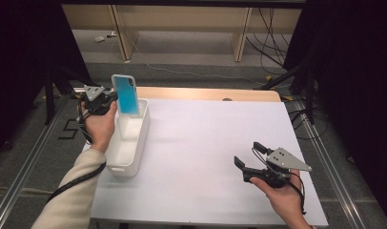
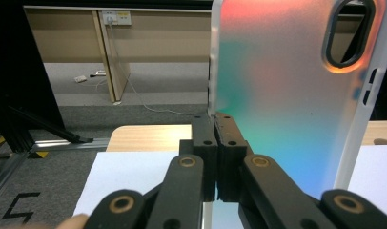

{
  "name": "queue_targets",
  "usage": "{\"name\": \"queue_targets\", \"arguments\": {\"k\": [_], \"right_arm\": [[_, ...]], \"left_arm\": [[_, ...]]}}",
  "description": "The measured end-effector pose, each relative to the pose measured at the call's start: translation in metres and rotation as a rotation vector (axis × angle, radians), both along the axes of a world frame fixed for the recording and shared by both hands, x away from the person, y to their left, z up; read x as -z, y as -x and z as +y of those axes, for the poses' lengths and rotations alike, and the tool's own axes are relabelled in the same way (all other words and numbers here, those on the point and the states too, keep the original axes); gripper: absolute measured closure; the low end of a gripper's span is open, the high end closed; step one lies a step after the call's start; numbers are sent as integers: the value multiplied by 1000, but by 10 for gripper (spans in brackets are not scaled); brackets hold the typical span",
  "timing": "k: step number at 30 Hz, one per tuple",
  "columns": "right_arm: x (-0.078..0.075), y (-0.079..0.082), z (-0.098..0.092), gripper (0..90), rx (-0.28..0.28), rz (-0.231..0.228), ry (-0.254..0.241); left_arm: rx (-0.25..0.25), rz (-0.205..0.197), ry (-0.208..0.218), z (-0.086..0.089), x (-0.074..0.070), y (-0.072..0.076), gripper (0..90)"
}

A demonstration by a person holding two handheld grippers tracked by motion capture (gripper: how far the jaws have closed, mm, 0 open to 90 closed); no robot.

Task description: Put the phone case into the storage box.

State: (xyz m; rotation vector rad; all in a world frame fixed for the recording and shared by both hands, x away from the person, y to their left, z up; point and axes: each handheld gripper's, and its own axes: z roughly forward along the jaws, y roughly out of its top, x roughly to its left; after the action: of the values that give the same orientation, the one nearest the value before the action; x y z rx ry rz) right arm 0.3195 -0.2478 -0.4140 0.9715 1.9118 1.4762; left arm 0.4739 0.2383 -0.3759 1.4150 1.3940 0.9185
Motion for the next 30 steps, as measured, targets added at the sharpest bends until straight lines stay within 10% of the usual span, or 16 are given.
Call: {"name": "queue_targets", "arguments": {"k": [30], "right_arm": [[1, 0, -1, 163, 3, 13, 13]], "left_arm": [[-14, 55, -17, -3, 11, -28, 883]]}}
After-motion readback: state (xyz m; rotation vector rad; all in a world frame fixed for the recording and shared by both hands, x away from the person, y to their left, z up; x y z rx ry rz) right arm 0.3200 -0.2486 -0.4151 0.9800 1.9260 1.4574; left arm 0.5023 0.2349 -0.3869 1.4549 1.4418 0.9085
